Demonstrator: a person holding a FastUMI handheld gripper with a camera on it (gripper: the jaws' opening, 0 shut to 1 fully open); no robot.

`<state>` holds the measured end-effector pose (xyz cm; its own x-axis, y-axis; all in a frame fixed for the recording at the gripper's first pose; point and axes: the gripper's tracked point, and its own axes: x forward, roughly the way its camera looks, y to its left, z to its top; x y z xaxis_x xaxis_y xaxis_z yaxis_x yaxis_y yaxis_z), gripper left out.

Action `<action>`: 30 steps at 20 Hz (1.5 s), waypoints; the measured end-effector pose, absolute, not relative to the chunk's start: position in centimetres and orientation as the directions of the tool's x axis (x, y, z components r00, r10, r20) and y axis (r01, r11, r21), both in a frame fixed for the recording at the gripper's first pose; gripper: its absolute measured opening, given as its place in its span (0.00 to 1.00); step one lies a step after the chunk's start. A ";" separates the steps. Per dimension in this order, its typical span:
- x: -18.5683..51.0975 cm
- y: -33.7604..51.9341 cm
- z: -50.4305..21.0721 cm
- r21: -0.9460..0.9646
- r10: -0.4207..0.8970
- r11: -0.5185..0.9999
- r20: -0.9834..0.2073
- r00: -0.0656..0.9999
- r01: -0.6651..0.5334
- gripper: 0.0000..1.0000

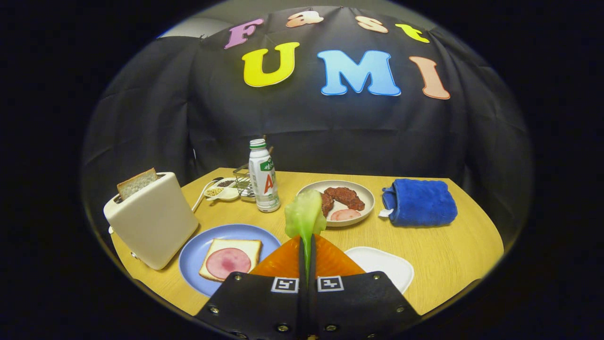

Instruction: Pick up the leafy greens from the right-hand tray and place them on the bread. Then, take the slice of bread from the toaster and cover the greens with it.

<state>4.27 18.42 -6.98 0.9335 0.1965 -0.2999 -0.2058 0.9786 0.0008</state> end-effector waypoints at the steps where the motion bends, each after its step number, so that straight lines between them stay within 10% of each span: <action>1: 4.3 19.4 -7.0 0.012 0.214 0.975 -0.301 0.929 -0.220 0.00; 14: 4.1 29.7 -10.3 -0.001 0.379 0.912 -0.376 0.845 -0.410 0.03; 20: 3.7 30.0 -11.0 -0.011 0.387 0.904 -0.404 0.829 -0.427 0.23; 23: 3.4 29.8 -10.4 -0.019 0.394 0.900 -0.393 0.831 -0.435 0.58; 30: 3.3 28.9 -10.3 -0.010 0.397 0.899 -0.404 0.824 -0.438 0.62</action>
